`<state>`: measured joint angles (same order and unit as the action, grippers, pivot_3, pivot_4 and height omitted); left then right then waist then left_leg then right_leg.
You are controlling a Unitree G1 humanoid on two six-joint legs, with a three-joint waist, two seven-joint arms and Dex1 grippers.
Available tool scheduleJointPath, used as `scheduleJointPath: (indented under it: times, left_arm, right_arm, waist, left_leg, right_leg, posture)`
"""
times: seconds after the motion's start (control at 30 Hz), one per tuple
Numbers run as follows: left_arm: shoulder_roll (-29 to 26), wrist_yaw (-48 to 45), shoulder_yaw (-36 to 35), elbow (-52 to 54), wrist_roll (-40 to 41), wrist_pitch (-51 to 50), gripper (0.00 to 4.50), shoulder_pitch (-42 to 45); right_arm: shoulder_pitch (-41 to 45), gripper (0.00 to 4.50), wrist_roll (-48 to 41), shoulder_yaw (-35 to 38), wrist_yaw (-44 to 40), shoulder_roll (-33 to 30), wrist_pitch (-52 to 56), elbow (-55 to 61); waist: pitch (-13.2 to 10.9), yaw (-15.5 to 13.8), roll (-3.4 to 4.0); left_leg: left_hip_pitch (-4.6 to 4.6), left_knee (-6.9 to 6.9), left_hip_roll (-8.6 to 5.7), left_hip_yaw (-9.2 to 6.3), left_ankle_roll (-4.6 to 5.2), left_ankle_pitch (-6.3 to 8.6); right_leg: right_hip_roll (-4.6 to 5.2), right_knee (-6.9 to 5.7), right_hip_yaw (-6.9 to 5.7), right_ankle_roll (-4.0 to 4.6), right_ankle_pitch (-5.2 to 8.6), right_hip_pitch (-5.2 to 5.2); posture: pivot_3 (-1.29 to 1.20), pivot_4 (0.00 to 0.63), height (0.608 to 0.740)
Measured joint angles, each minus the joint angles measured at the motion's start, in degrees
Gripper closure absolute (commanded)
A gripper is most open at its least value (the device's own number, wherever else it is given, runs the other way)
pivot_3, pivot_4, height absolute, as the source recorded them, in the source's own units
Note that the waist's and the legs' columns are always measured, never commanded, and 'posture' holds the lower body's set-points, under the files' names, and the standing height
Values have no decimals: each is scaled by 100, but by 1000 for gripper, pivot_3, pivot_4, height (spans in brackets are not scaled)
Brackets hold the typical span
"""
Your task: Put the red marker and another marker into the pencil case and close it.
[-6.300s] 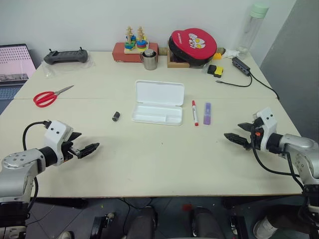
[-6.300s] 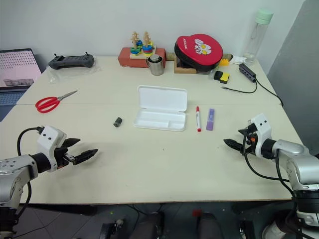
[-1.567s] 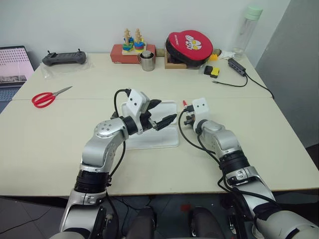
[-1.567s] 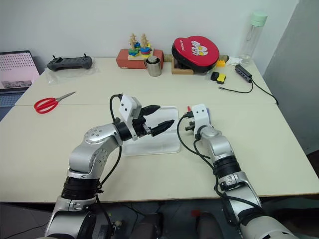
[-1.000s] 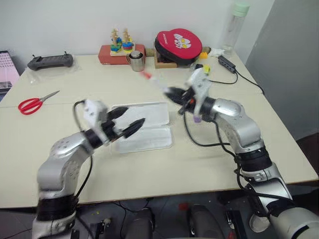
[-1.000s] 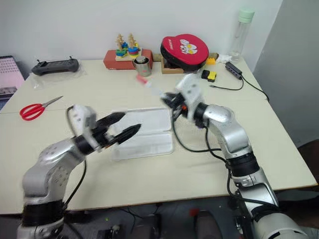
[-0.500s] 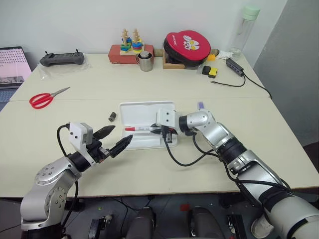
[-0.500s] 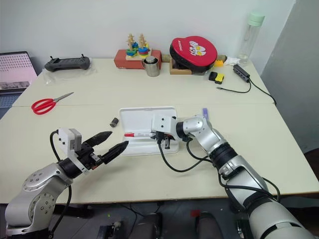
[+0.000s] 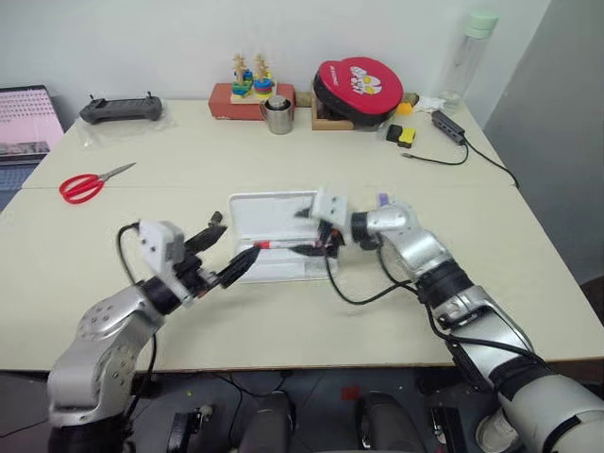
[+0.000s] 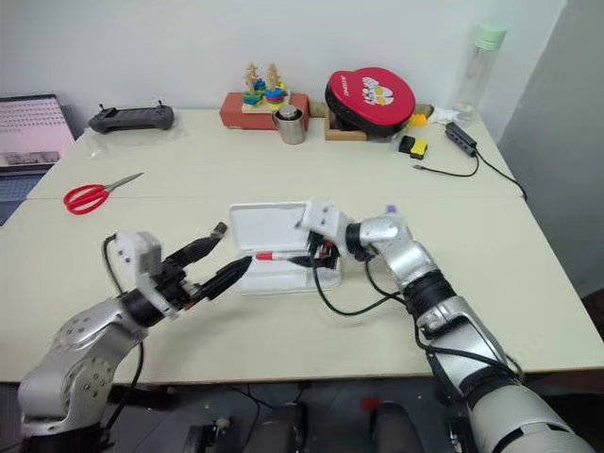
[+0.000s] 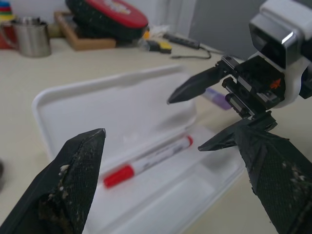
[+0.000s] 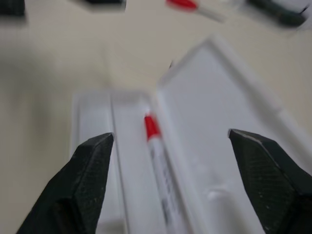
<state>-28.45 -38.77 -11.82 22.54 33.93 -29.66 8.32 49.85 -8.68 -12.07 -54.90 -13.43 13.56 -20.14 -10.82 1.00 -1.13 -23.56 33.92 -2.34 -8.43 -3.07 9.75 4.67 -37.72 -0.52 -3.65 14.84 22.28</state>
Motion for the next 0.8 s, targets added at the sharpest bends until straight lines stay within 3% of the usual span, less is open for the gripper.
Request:
scheduleJointPath:
  times: [0.07, 0.13, 0.33, 0.6, 0.7, 0.8]
  left_arm:
    - [49, 29, 224, -27, -72, -6, 0, 168]
    - [264, 55, 662, -308, -262, 16, 0, 523]
    - [621, -34, 1405, -1152, -718, 271, 0, 1322]
    - [842, -148, 1535, -1857, -958, 605, 0, 1791]
    - [880, -178, 1539, -1881, -1009, 656, 0, 1813]
    - [951, -180, 1539, -1881, -1022, 696, 0, 1847]
  right_arm:
    - [-133, 58, -158, 369, 343, -146, 463, 434]
    - [-502, 58, -23, 866, 1277, -324, 1078, 781]
    - [-866, 58, 508, 1417, 3418, -27, 2196, 668]
    - [-1094, 58, 723, 1411, 4465, 520, 2407, 51]
    - [-1077, 553, 731, 1405, 4542, 529, 2326, -41]
    - [-1074, 1398, 732, 1399, 4608, 528, 2291, -85]
  waist:
    - [1, 16, -1]
    - [1, 6, -1]
    - [1, 93, -1]
    - [1, 95, 0]
    - [1, 89, 0]
    - [1, 74, 0]
  left_leg:
    - [1, 0, 1, 7, 0, 0]
    - [2, -2, 2, 6, 0, 0]
    - [1, -4, 5, 27, 2, 0]
    - [4, -3, 8, 52, 3, 0]
    - [6, -2, 8, 50, 4, -1]
    - [8, 1, 8, 47, 6, -2]
  right_leg:
    - [0, 2, 4, 1, 1, 1]
    - [0, -1, -2, 2, 2, 2]
    - [0, -4, 8, 11, -5, 10]
    - [0, 1, 19, -1, -1, 4]
    - [0, 1, 18, -9, -5, 2]
    - [0, -1, 16, -15, -9, -2]
  posture:
    - [0, 150, 740]
    - [0, 150, 740]
    - [0, 150, 740]
    - [0, 150, 740]
    - [0, 150, 740]
    - [0, 150, 740]
